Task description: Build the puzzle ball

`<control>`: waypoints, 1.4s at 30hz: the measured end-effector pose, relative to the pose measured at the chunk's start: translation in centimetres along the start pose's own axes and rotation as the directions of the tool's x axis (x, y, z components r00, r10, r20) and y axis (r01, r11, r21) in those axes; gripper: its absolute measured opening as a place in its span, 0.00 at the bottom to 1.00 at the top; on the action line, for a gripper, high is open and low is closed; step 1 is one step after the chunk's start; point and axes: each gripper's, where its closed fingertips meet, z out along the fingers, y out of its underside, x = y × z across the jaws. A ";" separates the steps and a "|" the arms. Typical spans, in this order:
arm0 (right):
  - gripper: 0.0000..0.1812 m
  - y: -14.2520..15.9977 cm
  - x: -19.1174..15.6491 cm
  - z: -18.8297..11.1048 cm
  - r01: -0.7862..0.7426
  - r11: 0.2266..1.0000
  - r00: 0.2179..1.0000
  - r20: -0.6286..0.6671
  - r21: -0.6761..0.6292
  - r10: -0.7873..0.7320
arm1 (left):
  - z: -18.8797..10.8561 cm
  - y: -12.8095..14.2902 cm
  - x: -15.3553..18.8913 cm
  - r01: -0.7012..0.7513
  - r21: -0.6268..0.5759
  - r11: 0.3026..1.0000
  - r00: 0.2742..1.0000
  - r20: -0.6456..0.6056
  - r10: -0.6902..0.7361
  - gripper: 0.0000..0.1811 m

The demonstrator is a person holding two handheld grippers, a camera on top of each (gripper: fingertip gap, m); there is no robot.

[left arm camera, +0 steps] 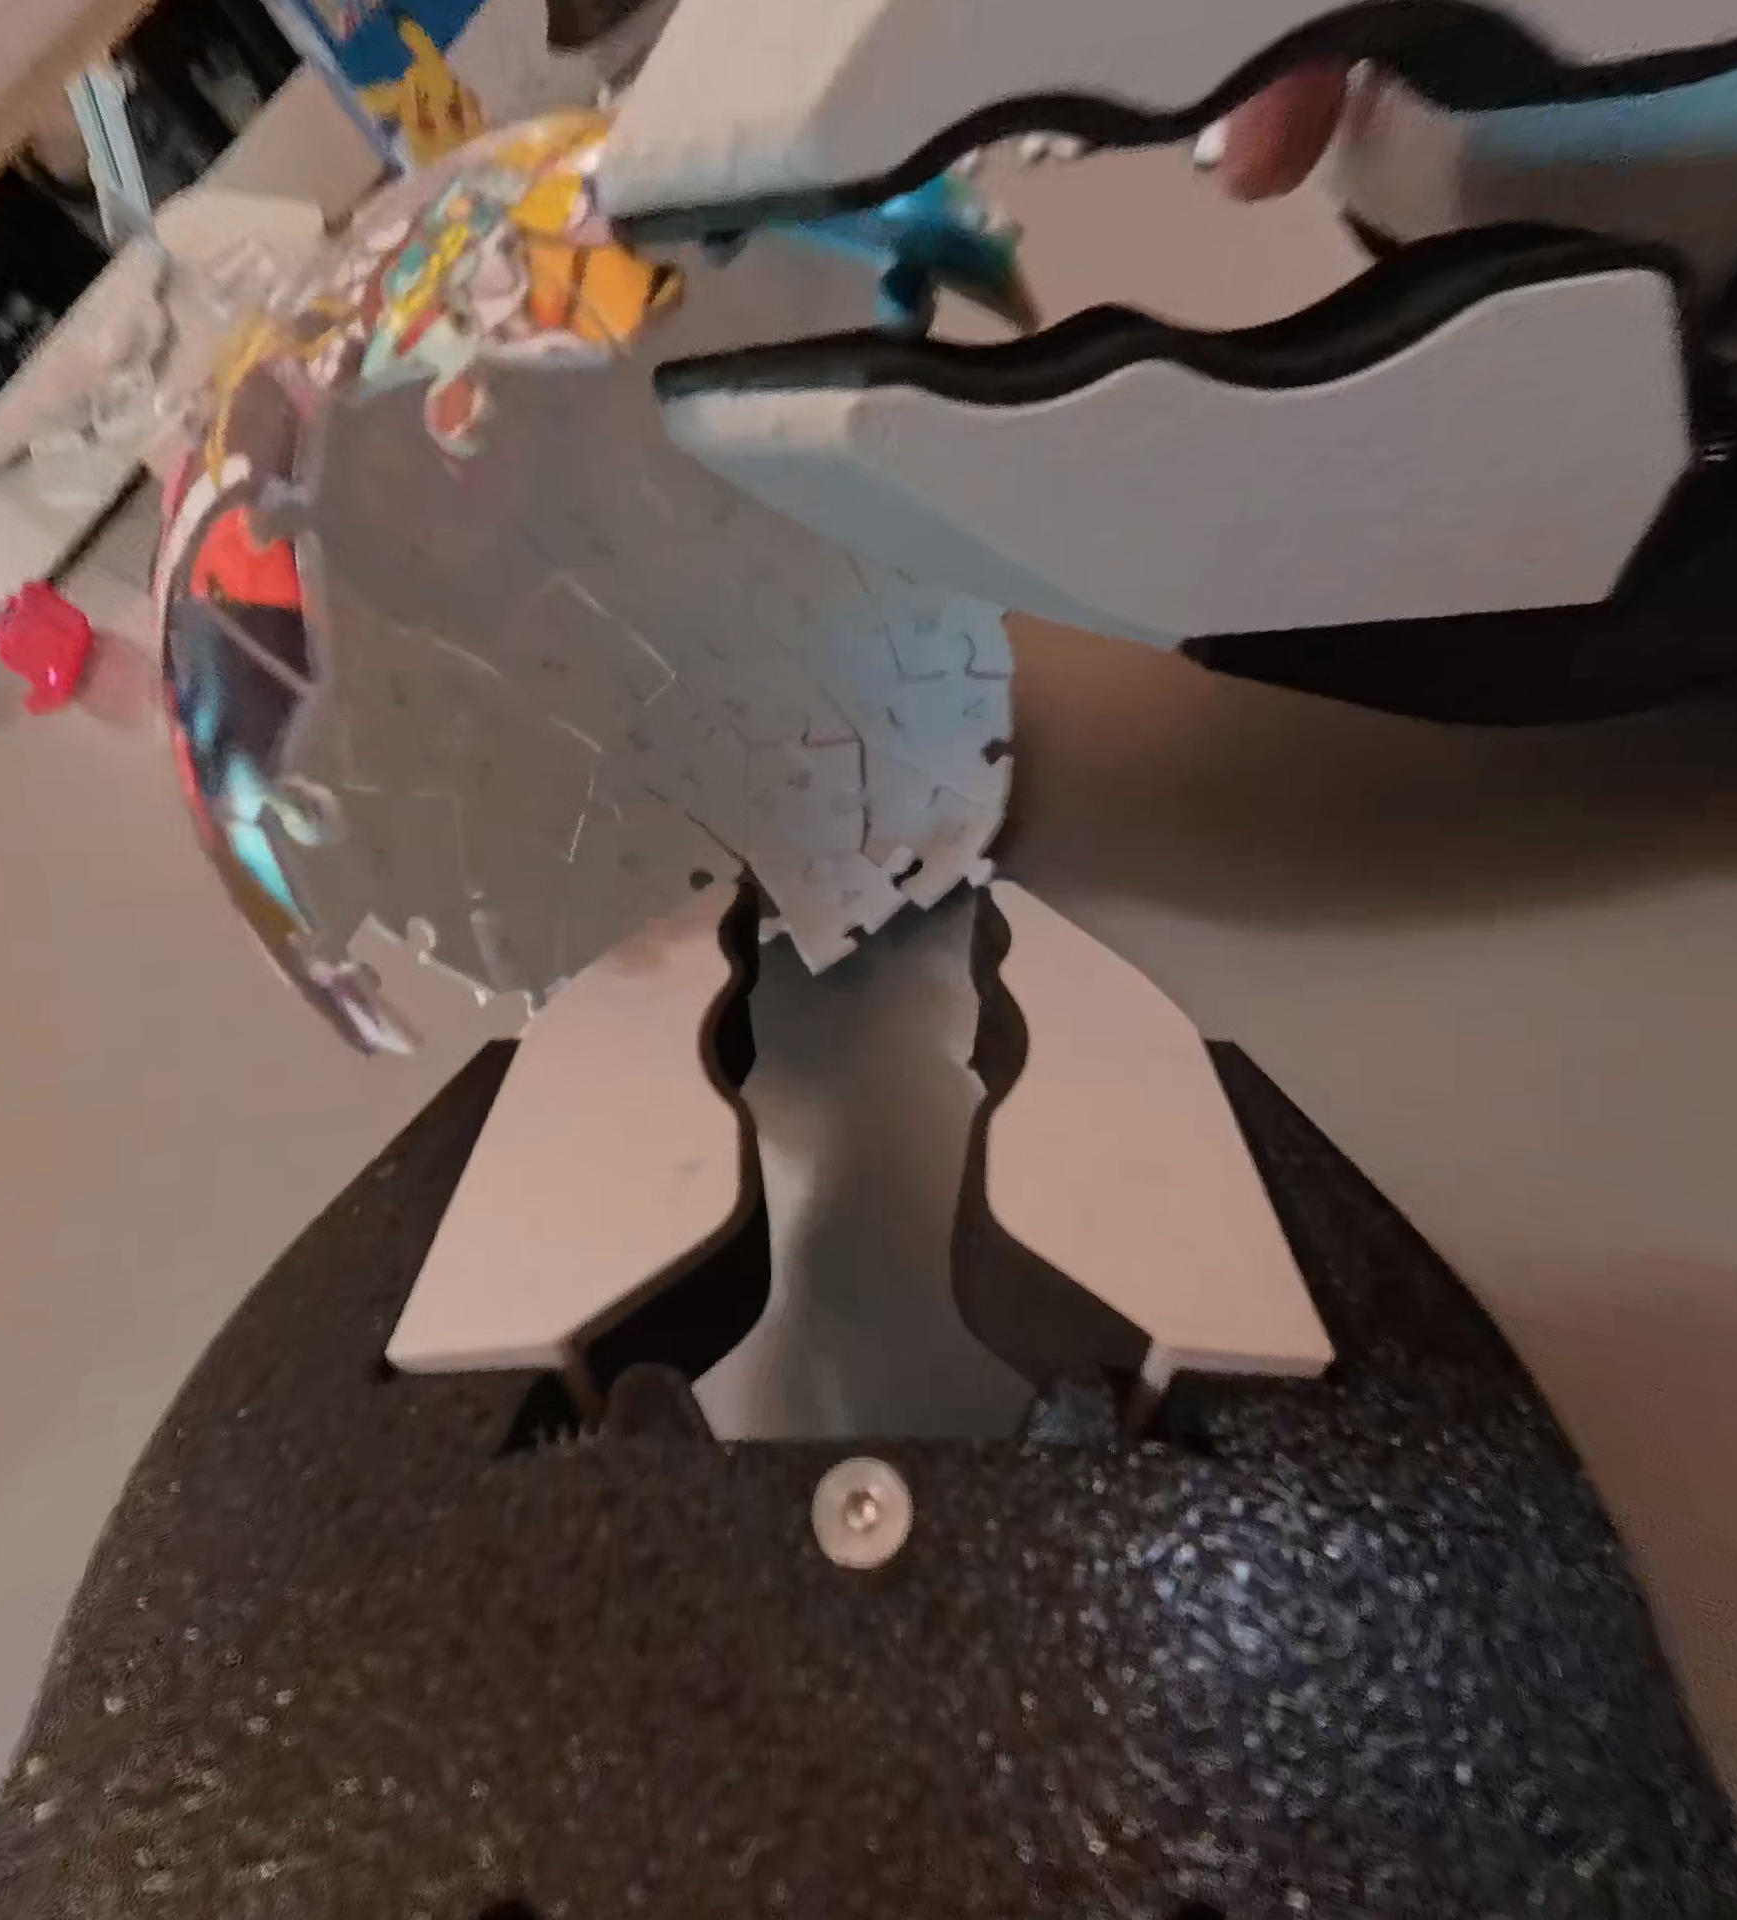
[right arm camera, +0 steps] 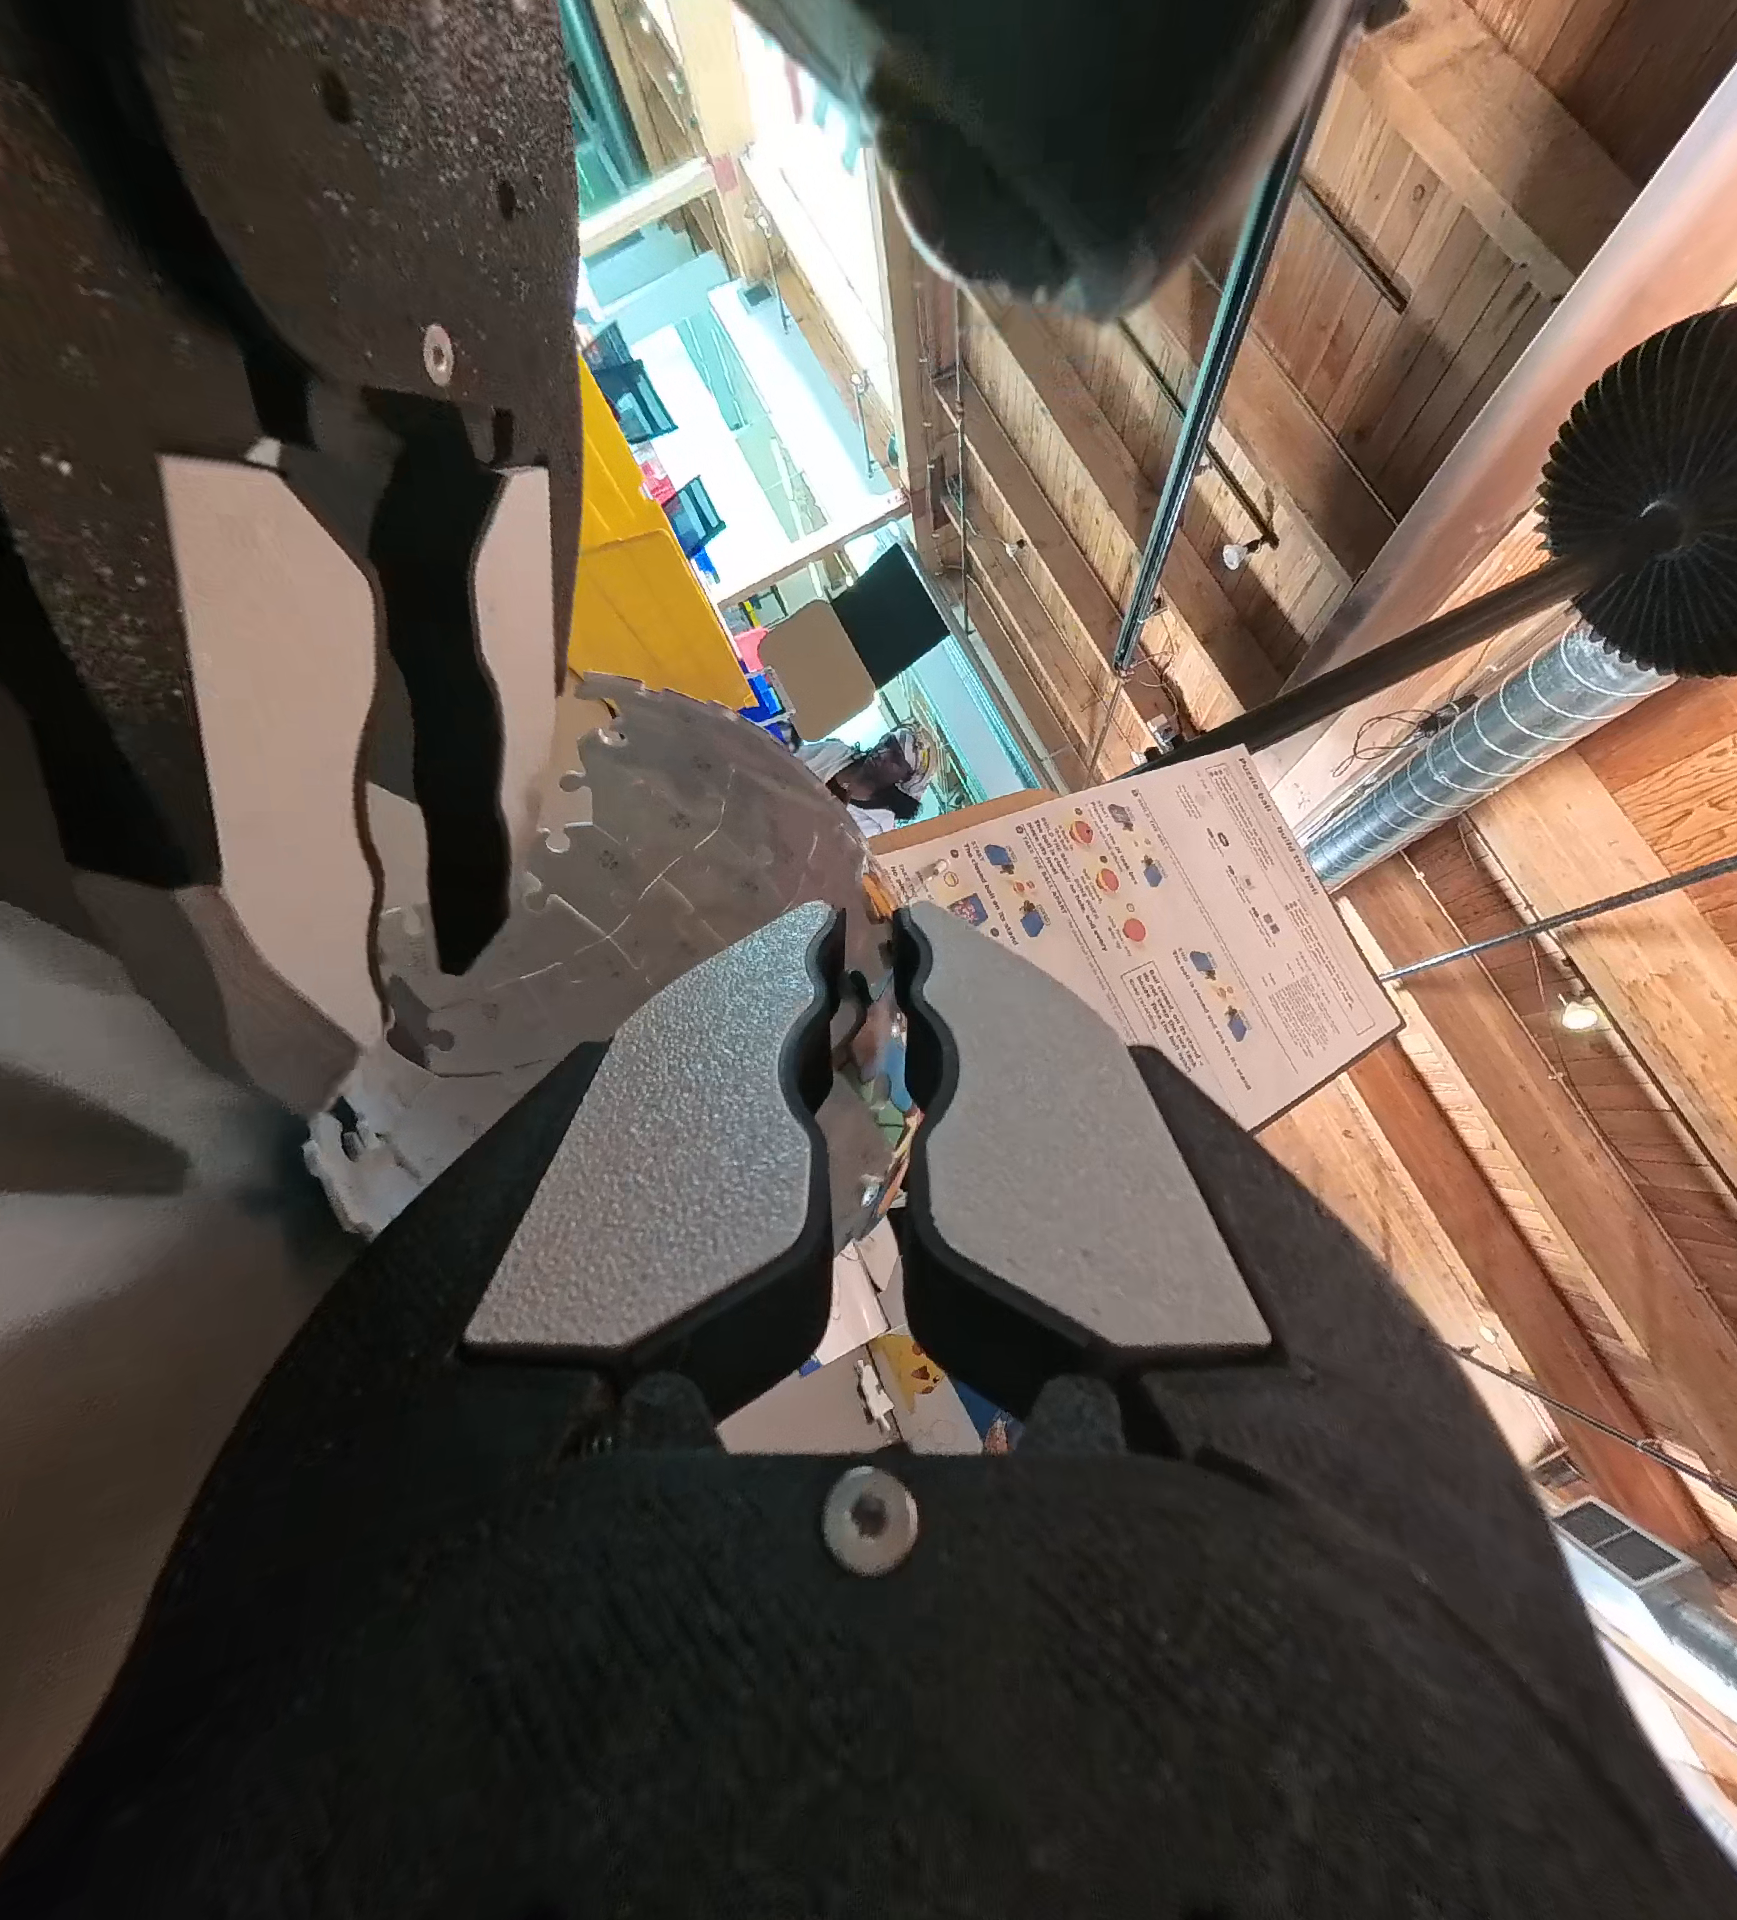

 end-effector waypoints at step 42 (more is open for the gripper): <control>0.04 1.9 1.2 0.7 -0.162 0.986 0.987 -0.005 -0.032 0.162 | 2.7 -0.2 -0.7 -0.676 -0.045 0.735 0.734 0.039 0.678 0.09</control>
